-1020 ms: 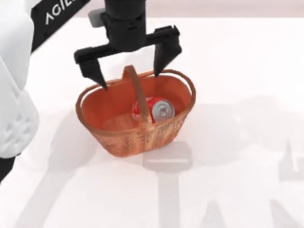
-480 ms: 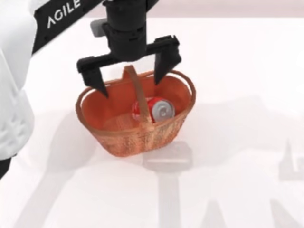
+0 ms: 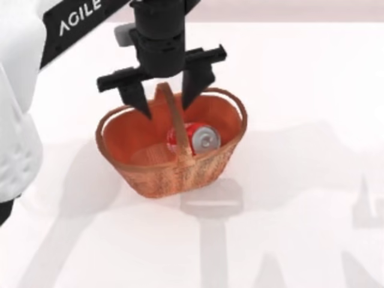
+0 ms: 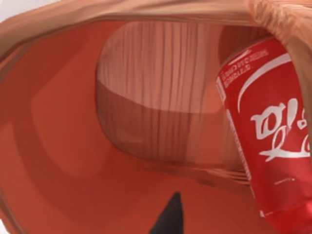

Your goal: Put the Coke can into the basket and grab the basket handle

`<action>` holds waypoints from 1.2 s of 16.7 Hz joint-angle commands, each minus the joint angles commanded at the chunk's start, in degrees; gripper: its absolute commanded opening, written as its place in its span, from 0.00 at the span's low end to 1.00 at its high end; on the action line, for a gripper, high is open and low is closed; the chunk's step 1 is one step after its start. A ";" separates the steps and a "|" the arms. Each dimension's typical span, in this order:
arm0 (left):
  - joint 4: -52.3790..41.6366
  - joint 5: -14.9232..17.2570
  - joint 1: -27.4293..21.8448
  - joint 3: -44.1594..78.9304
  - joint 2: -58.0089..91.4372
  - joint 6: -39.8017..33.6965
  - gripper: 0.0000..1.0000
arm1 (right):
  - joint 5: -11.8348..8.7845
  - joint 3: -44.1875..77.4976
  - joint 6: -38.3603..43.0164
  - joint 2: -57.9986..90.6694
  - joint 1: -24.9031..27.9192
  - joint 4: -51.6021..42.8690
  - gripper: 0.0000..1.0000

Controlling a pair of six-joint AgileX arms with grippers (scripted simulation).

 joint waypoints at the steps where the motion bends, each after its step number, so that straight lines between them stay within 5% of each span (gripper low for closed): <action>1: 0.00 0.00 0.00 0.00 0.00 0.00 0.32 | 0.00 0.00 0.00 0.00 0.00 0.00 1.00; 6: 0.00 0.00 0.00 0.00 0.00 0.00 0.00 | 0.00 0.00 0.00 0.00 0.00 0.00 1.00; 20: 0.00 0.00 0.00 0.00 0.00 0.00 0.00 | 0.00 0.00 0.00 0.00 0.00 0.00 1.00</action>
